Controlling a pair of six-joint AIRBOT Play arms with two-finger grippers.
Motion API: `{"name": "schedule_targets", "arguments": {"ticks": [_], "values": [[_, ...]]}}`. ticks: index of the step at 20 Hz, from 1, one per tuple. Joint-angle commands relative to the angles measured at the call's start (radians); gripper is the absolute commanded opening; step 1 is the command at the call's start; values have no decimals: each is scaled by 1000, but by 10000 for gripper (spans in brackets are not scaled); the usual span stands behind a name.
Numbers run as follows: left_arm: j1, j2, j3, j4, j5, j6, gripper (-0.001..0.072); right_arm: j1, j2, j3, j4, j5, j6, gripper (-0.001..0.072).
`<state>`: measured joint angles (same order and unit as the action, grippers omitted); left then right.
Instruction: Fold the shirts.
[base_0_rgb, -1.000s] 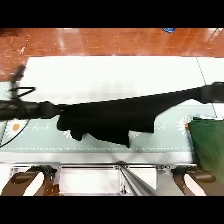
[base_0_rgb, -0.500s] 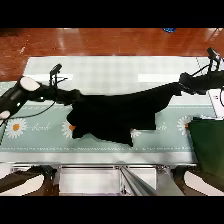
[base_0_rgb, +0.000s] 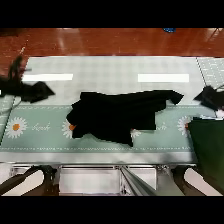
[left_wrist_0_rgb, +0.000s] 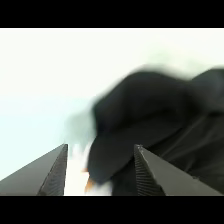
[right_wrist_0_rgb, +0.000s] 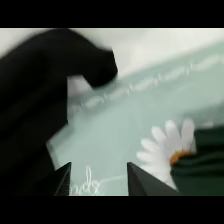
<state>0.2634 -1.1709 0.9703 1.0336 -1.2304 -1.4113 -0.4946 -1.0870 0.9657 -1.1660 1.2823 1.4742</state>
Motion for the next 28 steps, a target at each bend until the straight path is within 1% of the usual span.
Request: {"name": "schedule_targets", "arguments": {"ticks": [1,3,5,8,9,11,12,14,17,19,20,21,24,27,28], "values": [[88,73,-284,-95,-18,28,502,-10,148,-299,154,-69,-66,408],[87,61,-407,-240,14,126,502,39,193,-424,261,-85,-108,408],[86,42,-462,-326,70,188,502,93,204,-479,264,-90,-108,408],[56,-19,-466,-400,96,274,502,156,203,-499,261,-106,-104,408],[33,-41,-466,-407,116,285,502,170,203,-500,256,-118,-90,408],[-18,-77,-466,-407,164,285,501,198,203,-500,212,-137,-30,408],[-39,-91,-461,-407,177,285,490,212,203,-500,191,-137,-8,408],[-63,-103,-446,-408,195,292,36,234,203,-500,192,-124,10,408],[-64,-101,-405,-410,187,305,26,280,196,-500,192,-169,46,408],[-64,-101,-388,-410,173,320,26,310,142,-500,193,-218,75,408],[-64,-101,-386,-410,171,320,26,323,103,-500,204,-247,68,408],[-64,-101,-386,-410,165,320,26,337,58,-499,230,-269,38,408],[-64,-101,-386,-410,143,319,26,343,-60,-493,320,-303,11,408],[-64,-101,-386,-410,126,319,26,357,-129,-491,481,-369,-68,407],[-64,-101,-386,-410,127,319,26,379,-146,-489,512,-387,-74,406]]}}
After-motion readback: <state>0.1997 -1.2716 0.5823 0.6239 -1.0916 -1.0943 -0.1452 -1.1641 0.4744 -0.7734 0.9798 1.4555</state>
